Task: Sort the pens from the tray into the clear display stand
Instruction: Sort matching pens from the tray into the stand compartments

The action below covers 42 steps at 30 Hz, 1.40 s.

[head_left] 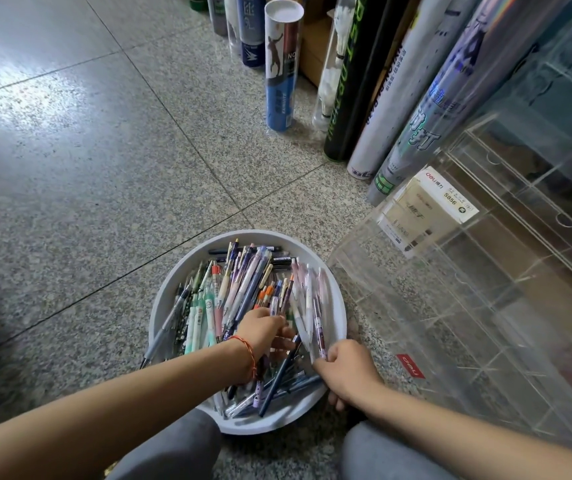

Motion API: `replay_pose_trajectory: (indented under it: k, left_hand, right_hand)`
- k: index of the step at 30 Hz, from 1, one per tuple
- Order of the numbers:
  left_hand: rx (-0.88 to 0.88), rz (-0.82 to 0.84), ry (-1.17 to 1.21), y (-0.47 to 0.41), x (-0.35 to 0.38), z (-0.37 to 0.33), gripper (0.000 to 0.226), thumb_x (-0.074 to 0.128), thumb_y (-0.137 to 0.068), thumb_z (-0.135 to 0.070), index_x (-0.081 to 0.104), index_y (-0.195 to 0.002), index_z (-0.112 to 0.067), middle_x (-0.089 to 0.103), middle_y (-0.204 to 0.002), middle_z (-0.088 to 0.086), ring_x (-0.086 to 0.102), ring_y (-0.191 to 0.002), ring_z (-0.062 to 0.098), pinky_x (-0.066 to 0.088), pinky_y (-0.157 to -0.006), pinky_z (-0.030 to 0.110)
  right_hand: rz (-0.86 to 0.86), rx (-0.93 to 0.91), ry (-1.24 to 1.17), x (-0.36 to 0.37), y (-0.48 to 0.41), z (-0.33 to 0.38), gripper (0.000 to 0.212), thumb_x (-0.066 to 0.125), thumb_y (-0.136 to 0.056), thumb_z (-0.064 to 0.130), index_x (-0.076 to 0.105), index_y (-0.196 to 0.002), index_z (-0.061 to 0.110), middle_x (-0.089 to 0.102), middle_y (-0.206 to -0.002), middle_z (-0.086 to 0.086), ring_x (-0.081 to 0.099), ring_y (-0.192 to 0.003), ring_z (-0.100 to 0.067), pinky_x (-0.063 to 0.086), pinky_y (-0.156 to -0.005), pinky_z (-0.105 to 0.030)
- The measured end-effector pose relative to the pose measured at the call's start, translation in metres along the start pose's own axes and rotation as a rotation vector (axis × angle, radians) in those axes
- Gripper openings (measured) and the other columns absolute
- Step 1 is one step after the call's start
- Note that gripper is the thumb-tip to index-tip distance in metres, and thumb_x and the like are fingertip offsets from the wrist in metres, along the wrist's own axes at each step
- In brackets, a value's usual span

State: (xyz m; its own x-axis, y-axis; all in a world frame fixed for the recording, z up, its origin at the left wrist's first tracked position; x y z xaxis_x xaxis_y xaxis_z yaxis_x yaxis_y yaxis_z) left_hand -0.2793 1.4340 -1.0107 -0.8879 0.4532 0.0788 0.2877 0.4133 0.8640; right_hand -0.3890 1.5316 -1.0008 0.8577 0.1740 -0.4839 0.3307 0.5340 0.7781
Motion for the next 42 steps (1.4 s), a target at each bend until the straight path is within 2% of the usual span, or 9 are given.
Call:
replay_pose_trajectory:
  k: [6, 10, 20, 27, 30, 34, 36, 38, 42]
  left_hand:
    - [0.019, -0.004, -0.001, 0.004, 0.001, -0.007, 0.009, 0.04, -0.096, -0.003, 0.046, -0.102, -0.001, 0.058, -0.08, 0.013, 0.058, -0.062, 0.022, 0.046, -0.051, 0.031]
    - [0.021, 0.028, 0.063, 0.002, 0.003, -0.013, 0.037, 0.042, -0.097, -0.008, 0.037, -0.132, 0.002, 0.06, -0.087, 0.013, 0.059, -0.068, 0.024, 0.05, -0.058, 0.038]
    - [0.049, 0.035, 0.023, 0.006, 0.007, -0.011, 0.017, 0.042, -0.097, -0.006, 0.052, -0.083, -0.006, 0.053, -0.073, 0.007, 0.056, -0.059, 0.019, 0.051, -0.048, 0.032]
    - [0.056, 0.029, -0.016, 0.005, -0.002, -0.009, 0.012, 0.05, -0.093, -0.004, 0.053, -0.082, -0.005, 0.062, -0.073, 0.009, 0.062, -0.047, 0.011, 0.053, -0.048, 0.026]
    - [0.042, 0.058, -0.015, 0.005, -0.005, -0.013, 0.01, 0.05, -0.093, -0.004, 0.053, -0.084, -0.005, 0.061, -0.072, 0.01, 0.062, -0.045, 0.01, 0.052, -0.043, 0.023]
    - [0.05, 0.079, 0.003, 0.003, -0.01, -0.015, 0.011, 0.048, -0.094, -0.002, 0.053, -0.085, -0.004, 0.061, -0.074, 0.01, 0.063, -0.056, 0.015, 0.053, -0.053, 0.027]
    - [0.059, 0.083, 0.015, 0.004, -0.01, -0.017, 0.014, 0.046, -0.094, -0.001, 0.052, -0.083, -0.005, 0.06, -0.074, 0.01, 0.062, -0.053, 0.014, 0.053, -0.049, 0.024]
    - [0.079, 0.066, 0.037, 0.005, -0.01, -0.02, 0.015, 0.045, -0.094, -0.001, 0.053, -0.082, -0.005, 0.058, -0.074, 0.01, 0.061, -0.047, 0.01, 0.05, -0.041, 0.02]
    - [0.13, 0.045, 0.044, 0.002, -0.018, -0.029, 0.01, 0.045, -0.095, -0.003, 0.055, -0.09, -0.003, 0.061, -0.077, 0.011, 0.062, -0.055, 0.012, 0.049, -0.04, 0.019]
  right_hand:
    - [0.051, -0.079, -0.156, -0.004, 0.018, -0.014, 0.023, 0.048, -0.09, 0.011, 0.043, -0.067, 0.01, 0.052, -0.043, -0.008, 0.044, -0.024, -0.009, 0.027, -0.029, -0.018]
    - [0.08, -0.125, -0.225, -0.001, 0.023, -0.018, 0.017, 0.05, -0.092, 0.012, 0.048, -0.076, 0.008, 0.052, -0.044, -0.005, 0.045, -0.027, -0.01, 0.028, -0.029, -0.018]
    - [0.054, -0.212, -0.2, 0.008, 0.02, -0.013, 0.012, 0.059, -0.087, 0.015, 0.05, -0.083, 0.008, 0.047, -0.043, 0.003, 0.046, -0.028, -0.007, 0.03, -0.028, -0.019]
    - [0.276, -0.251, -0.064, 0.004, 0.015, 0.013, 0.021, 0.06, -0.09, 0.028, 0.048, -0.077, 0.016, 0.052, -0.058, 0.001, 0.046, -0.03, -0.004, 0.036, -0.031, -0.017]
    - [0.061, -0.314, -0.081, -0.017, -0.004, 0.032, 0.017, 0.052, -0.094, 0.03, 0.051, -0.105, 0.017, 0.05, -0.067, 0.006, 0.048, -0.044, -0.004, 0.041, -0.043, -0.017]
    - [-0.014, -0.381, 0.208, -0.031, -0.037, 0.052, 0.054, 0.049, -0.095, 0.019, 0.028, -0.144, 0.017, 0.049, -0.081, -0.004, 0.057, -0.075, -0.023, 0.036, -0.057, -0.023]
    - [-0.01, -0.373, 0.255, -0.03, -0.048, 0.058, 0.033, 0.048, -0.096, 0.017, 0.048, -0.127, 0.007, 0.055, -0.104, -0.017, 0.057, -0.101, -0.032, 0.037, -0.066, -0.029]
    - [-0.023, -0.405, 0.275, -0.027, -0.046, 0.064, 0.016, 0.047, -0.096, 0.016, 0.057, -0.096, 0.004, 0.053, -0.101, -0.018, 0.052, -0.11, -0.032, 0.036, -0.083, -0.033]
    - [-0.044, -0.455, 0.186, -0.021, -0.038, 0.066, 0.021, 0.046, -0.096, 0.019, 0.049, -0.077, 0.01, 0.049, -0.076, -0.003, 0.049, -0.079, -0.023, 0.032, -0.062, -0.033]
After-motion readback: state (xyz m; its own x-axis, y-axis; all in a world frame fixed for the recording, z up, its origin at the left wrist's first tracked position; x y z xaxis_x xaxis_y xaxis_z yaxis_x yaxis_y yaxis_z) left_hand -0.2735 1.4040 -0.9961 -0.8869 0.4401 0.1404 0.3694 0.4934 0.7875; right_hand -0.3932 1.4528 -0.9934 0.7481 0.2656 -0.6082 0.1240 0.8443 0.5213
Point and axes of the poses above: each hand's wrist, its own y-axis away from the middle knuckle, its own x-axis out of the palm, z = x × y, the point moved 1 cm from there along -y, towards the middle knuckle
